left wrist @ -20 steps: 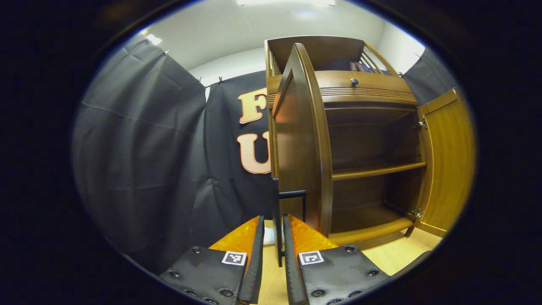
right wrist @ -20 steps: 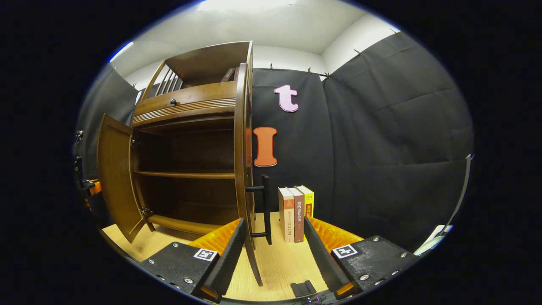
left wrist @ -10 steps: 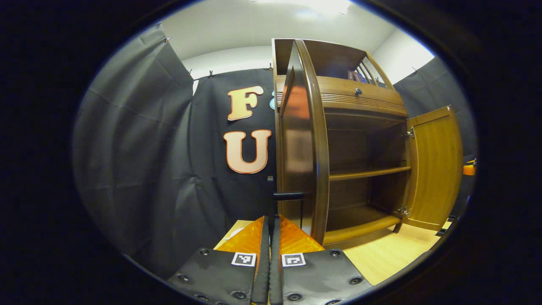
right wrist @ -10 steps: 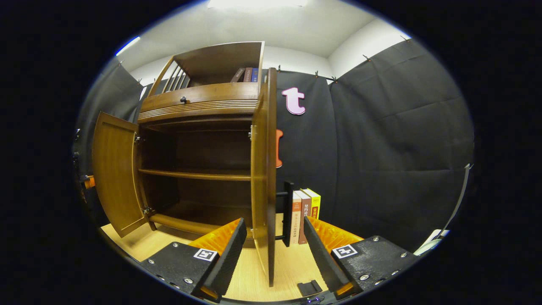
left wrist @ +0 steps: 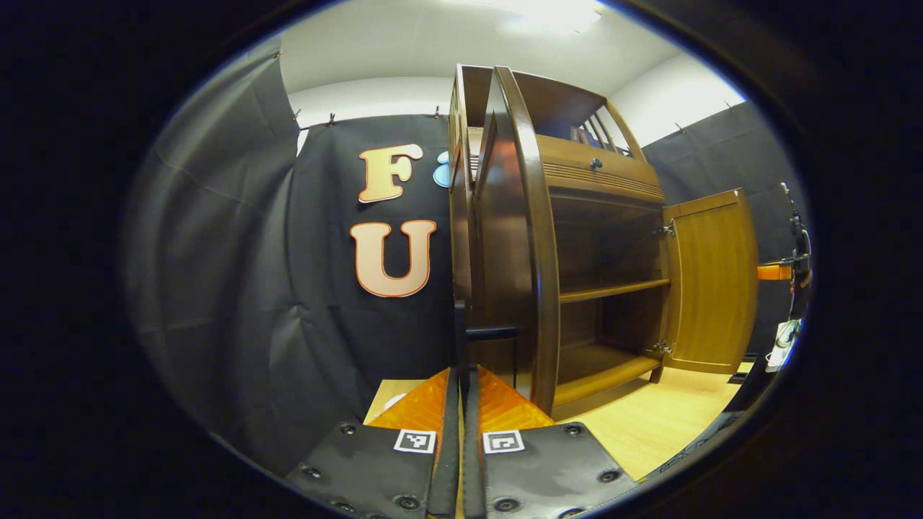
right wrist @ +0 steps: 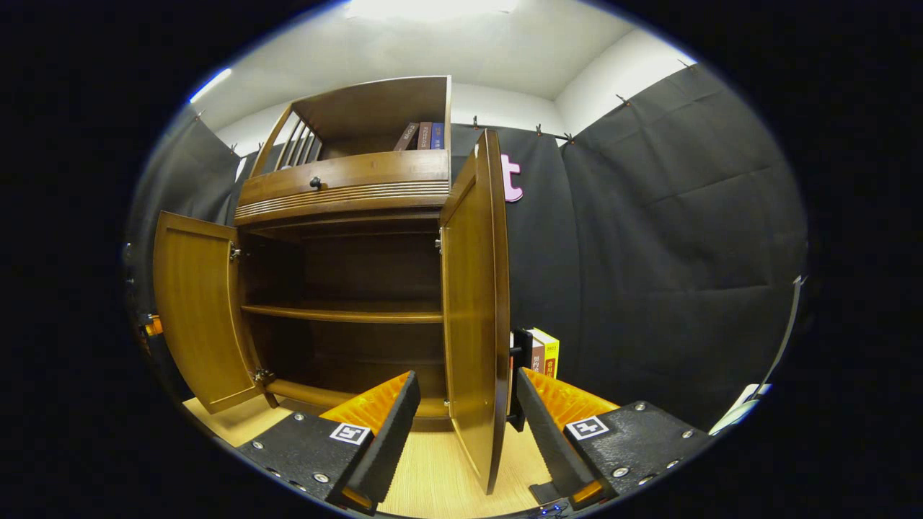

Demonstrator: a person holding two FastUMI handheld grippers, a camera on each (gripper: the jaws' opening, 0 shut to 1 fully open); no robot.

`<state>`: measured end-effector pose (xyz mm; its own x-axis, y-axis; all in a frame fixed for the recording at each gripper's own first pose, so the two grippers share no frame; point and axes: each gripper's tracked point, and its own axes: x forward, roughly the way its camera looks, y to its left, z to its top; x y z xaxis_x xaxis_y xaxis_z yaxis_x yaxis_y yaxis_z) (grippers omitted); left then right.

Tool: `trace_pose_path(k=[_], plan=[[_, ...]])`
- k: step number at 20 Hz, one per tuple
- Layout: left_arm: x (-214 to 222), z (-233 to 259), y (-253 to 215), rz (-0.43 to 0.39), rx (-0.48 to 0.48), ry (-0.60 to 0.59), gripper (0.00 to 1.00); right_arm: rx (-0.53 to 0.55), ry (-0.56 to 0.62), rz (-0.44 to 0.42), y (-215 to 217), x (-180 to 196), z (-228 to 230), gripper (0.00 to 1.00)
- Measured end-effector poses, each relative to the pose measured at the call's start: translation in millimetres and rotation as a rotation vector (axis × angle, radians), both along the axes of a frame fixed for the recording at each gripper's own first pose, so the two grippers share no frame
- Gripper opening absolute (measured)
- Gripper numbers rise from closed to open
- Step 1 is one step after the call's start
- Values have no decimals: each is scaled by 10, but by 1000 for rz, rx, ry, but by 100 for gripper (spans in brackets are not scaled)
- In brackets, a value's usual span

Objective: Open the right door of the double-door shoe cabinet with the right hand, and open the left door with the left hand.

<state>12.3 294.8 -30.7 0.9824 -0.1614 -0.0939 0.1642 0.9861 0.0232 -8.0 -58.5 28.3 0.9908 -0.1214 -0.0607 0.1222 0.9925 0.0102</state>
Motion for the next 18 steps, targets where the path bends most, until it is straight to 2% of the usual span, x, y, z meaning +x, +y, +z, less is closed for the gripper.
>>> trace_pose_path(k=[1,4,6,7,8,9,10,12,14,16,18], plan=[[2,-42,12,-10,18,19,18,-1,0,-4,2,-2,24,83],[-105,-65,-16,-20,41,41,15,-8,1,-13,-3,11,82,83],[-260,-90,25,12,57,55,12,-21,1,-20,-35,15,96,83],[-334,-70,32,31,64,52,15,-26,-3,-18,-41,8,107,83],[-387,-13,3,48,52,42,12,-30,-9,-14,-39,4,118,83],[-437,49,-40,65,30,35,15,-33,-11,-8,-37,-9,125,83],[-493,124,-89,82,14,26,12,-33,-14,-2,-31,-25,134,83],[-594,341,-192,143,17,-4,14,-29,-26,15,-23,-74,173,83],[-636,523,-397,197,9,-27,14,-29,-17,33,-20,-112,168,83],[-610,650,-699,235,-46,-30,17,-38,-13,39,-57,-140,154,84],[-559,730,-990,256,-66,-38,14,-43,5,46,-84,-156,96,84]])
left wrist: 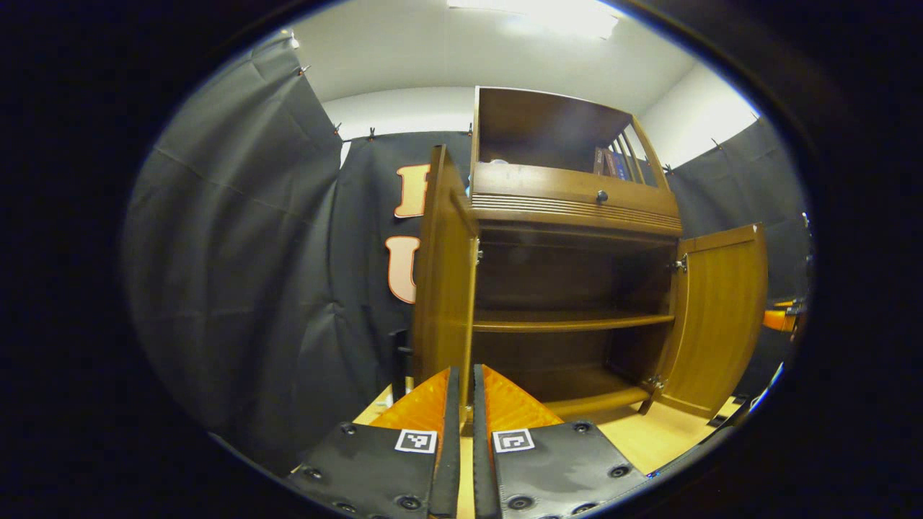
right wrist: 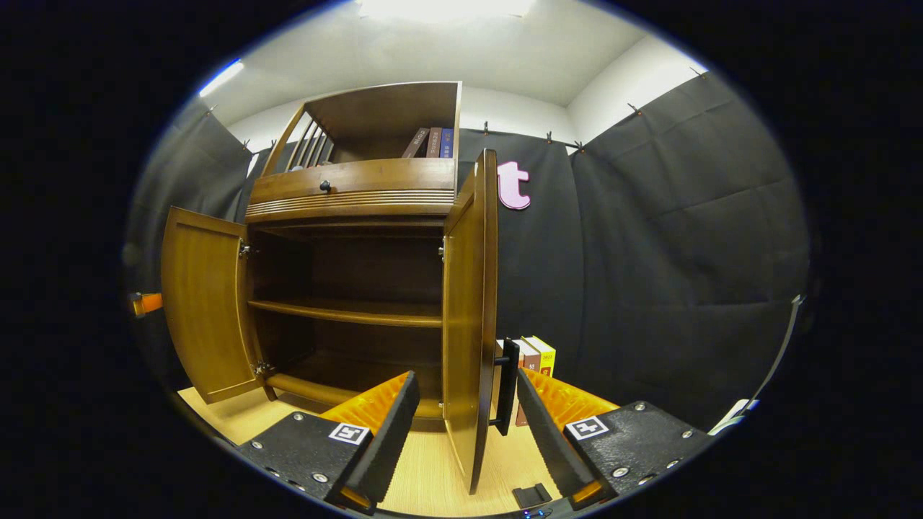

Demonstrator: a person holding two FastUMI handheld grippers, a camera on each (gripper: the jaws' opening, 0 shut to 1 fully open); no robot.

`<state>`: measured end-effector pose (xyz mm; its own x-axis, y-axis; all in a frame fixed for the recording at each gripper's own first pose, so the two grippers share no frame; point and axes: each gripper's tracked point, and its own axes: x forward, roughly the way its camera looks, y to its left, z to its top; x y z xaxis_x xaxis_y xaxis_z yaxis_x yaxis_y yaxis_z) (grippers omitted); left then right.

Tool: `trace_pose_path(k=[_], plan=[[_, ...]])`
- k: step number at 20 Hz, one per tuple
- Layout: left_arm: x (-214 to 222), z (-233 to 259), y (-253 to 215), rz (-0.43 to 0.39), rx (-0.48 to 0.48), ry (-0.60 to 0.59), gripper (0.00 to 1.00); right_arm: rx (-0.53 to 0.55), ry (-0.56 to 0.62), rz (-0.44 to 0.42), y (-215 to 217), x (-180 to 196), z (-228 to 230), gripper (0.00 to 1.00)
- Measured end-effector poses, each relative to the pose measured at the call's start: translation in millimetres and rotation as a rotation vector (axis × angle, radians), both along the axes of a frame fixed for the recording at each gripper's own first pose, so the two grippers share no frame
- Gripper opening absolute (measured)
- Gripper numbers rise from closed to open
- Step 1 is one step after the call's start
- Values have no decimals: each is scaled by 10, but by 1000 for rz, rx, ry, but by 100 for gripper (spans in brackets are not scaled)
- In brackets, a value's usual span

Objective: Open the right door of the double-door shoe cabinet with the right hand, and open the left door with the left hand.

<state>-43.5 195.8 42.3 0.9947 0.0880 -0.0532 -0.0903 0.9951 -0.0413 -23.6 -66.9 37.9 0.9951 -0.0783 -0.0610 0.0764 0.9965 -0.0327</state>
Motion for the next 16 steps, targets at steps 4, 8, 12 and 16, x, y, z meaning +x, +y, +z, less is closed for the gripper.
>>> trace_pose_path(k=[4,8,12,16], plan=[[148,-64,-559,5,-3,13,13,-13,13,14,-28,-10,-95,84],[252,-140,-900,12,-25,-9,14,30,10,50,74,-24,-132,86],[310,-358,-1111,17,-33,14,47,24,1,55,81,-55,-141,86],[345,-485,-1301,1,-43,43,76,40,-14,55,44,-66,-103,86]])
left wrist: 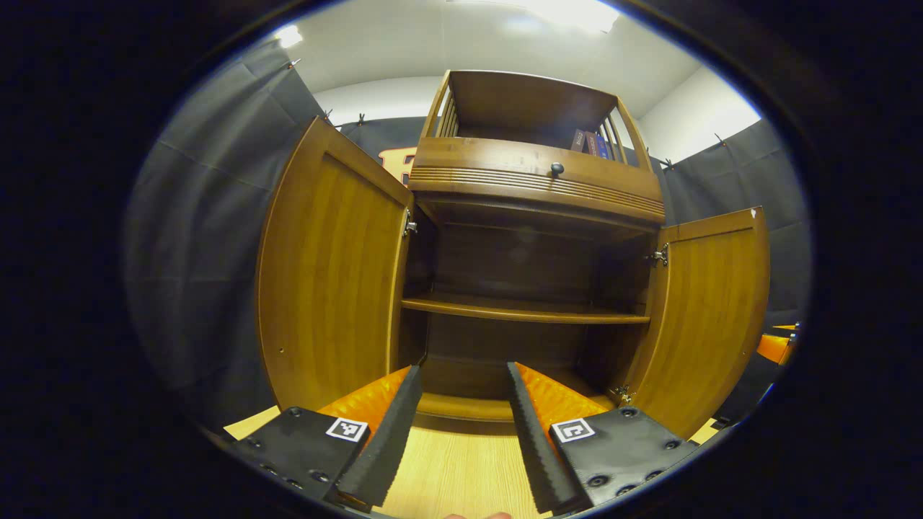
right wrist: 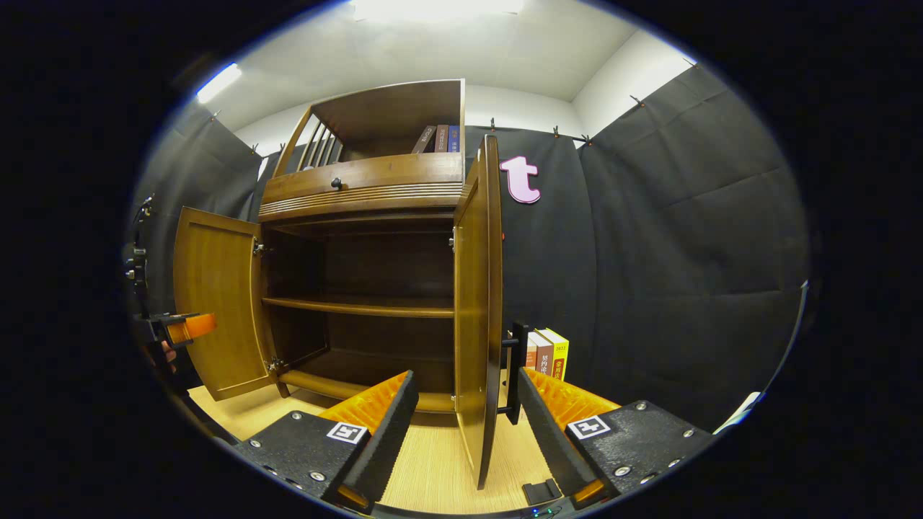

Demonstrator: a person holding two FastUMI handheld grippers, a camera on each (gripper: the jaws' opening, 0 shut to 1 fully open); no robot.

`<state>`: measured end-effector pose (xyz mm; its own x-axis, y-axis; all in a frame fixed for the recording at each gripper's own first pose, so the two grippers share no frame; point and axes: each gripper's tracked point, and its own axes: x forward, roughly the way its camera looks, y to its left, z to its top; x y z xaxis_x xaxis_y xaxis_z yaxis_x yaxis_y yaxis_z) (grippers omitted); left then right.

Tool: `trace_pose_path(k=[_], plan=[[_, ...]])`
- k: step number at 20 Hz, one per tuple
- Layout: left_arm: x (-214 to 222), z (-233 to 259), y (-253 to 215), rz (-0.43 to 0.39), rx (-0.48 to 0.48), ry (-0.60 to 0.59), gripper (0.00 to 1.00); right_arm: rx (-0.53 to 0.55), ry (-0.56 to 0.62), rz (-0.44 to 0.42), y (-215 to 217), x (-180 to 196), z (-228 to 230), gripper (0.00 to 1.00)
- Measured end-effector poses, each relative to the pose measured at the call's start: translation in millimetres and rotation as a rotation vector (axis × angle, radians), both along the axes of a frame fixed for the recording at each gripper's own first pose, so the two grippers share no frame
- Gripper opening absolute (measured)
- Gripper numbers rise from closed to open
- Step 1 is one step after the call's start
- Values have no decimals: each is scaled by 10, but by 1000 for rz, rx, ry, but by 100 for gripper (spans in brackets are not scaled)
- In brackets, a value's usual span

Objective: Open the right door of the double-door shoe cabinet with the right hand, and open the left door with the left hand.

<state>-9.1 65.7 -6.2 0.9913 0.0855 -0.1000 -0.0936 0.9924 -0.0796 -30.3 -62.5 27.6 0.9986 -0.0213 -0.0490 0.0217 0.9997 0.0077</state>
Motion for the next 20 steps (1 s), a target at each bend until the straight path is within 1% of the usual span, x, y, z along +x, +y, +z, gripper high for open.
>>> trace_pose_path(k=[3,4,7,8,9,10,13,16,20], plan=[[25,68,-66,6,20,-29,95,14,-3,0,-34,11,3,86],[33,75,-79,9,26,-36,98,13,-2,0,-46,22,-2,86],[54,88,-140,11,52,-40,98,7,3,0,-84,29,-34,86],[61,100,-173,7,51,-44,97,9,3,2,-83,29,-32,86],[60,88,-194,0,49,-42,98,12,3,4,-92,38,-32,86],[59,65,-177,-5,50,-38,96,15,3,6,-88,43,-33,86],[41,87,-158,-12,64,-38,97,17,0,11,-76,51,-27,86],[23,160,-156,-20,54,-58,98,6,12,13,-57,55,-83,86],[39,181,-100,-17,67,-71,98,19,17,20,-1,61,-100,86]])
